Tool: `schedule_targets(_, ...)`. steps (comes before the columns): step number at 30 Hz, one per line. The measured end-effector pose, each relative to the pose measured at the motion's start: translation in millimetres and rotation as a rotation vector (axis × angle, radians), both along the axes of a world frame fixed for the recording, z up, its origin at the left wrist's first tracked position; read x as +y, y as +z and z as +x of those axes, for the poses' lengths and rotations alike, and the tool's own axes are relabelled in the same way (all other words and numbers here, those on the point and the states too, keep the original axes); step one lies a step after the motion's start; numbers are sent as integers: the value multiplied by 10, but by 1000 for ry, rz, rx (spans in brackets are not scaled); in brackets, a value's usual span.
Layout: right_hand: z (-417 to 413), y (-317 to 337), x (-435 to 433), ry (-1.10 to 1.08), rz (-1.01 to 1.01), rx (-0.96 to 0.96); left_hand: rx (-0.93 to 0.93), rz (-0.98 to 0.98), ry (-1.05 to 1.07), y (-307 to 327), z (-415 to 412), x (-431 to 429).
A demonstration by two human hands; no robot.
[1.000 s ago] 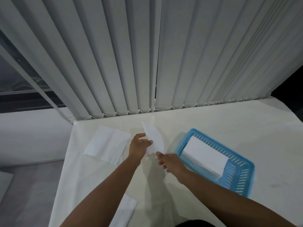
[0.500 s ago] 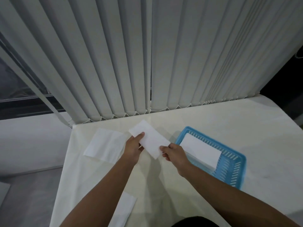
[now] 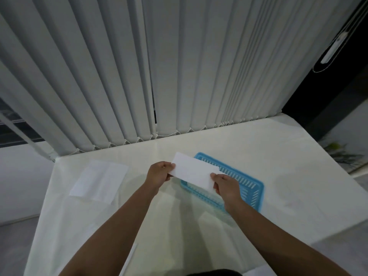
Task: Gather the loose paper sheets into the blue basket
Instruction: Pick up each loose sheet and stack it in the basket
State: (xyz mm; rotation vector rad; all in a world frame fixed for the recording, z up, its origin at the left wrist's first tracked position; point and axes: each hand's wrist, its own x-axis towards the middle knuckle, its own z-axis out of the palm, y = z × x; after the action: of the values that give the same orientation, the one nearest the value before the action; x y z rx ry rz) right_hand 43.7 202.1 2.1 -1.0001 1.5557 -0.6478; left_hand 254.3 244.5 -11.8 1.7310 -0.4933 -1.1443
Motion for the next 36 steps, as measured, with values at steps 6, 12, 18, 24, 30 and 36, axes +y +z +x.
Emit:
schedule_targets(6,-399,-40,-124,-41,-6,37,-40,46,-62,-13,-344,-113)
schedule_targets(12,-598,-123,-238,-54,-34,21,-122,29,-64,-30,-509,-283)
schedule_targets(18,-721,-229,-315,-45,-3,25,-278,44,-92,-68,-570,-417)
schedule_targets(24,-732,-259,-352,-41,23,42,-384,158,-155,-63,-513,-502)
schedule_targets(30,-724,-304,-357,-43,48,37,-474,242,-240,-94,-489,-497)
schedule_targets(36,-730,-344,-350,-35,52,70,-503,262,-274,-195,-454,-482)
